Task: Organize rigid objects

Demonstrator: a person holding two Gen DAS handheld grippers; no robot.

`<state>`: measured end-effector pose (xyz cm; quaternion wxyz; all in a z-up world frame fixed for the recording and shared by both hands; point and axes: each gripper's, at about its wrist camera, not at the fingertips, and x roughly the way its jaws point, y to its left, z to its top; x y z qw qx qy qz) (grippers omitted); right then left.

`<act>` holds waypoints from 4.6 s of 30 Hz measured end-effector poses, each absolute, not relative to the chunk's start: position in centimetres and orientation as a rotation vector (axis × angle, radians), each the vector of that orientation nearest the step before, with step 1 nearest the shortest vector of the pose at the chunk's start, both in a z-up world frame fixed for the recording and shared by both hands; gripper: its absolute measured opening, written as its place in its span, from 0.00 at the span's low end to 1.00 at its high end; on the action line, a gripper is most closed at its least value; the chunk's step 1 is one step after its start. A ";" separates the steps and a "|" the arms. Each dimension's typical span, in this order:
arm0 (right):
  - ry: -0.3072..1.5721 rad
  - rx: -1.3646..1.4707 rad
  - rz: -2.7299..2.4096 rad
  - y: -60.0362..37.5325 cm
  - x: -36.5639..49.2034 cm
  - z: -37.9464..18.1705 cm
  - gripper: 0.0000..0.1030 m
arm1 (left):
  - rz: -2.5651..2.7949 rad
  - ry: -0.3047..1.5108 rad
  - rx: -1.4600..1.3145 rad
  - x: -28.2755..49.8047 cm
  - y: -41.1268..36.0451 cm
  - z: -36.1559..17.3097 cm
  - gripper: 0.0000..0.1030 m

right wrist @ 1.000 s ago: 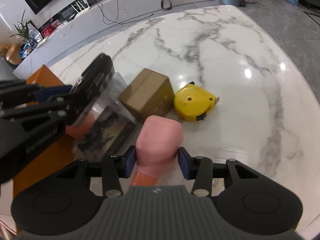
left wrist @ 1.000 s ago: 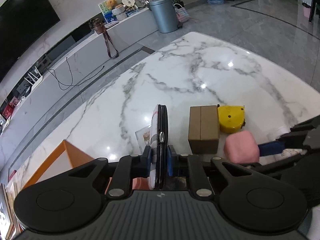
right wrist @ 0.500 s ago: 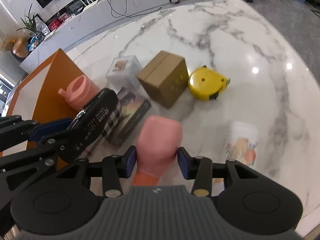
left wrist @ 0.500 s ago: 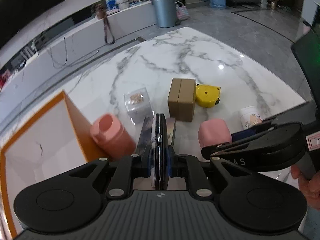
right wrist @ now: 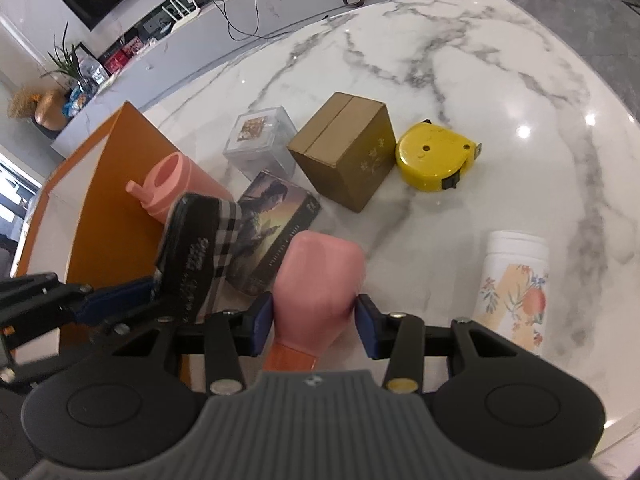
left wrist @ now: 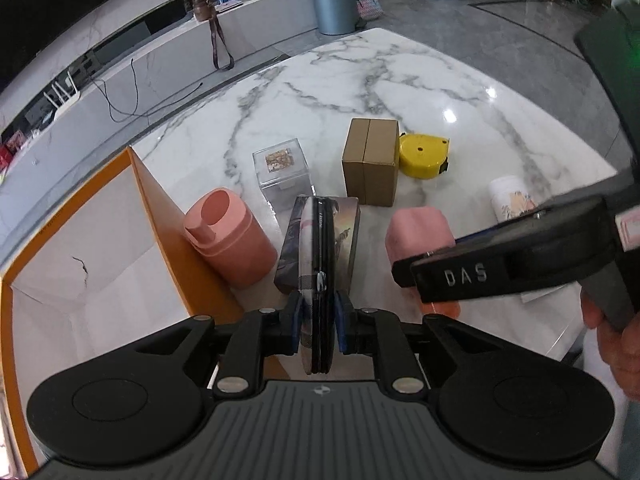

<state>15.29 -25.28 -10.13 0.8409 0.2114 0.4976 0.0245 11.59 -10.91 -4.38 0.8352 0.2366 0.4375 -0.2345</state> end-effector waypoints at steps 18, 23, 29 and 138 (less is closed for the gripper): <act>1.002 0.493 0.168 -24.1 16.1 -9.7 0.43 | -0.412 0.914 0.740 12.4 -13.3 -6.4 0.30; 1.010 0.480 0.146 -24.4 16.0 -9.7 0.43 | -0.360 0.925 0.776 13.0 -13.1 -6.3 0.25; 1.025 0.484 0.106 -24.9 15.9 -10.1 0.43 | -0.285 0.960 0.796 14.2 -14.2 -7.1 0.29; 1.013 0.511 0.090 -25.9 15.6 -8.3 0.42 | -0.334 1.051 0.470 13.0 -10.7 -4.1 0.18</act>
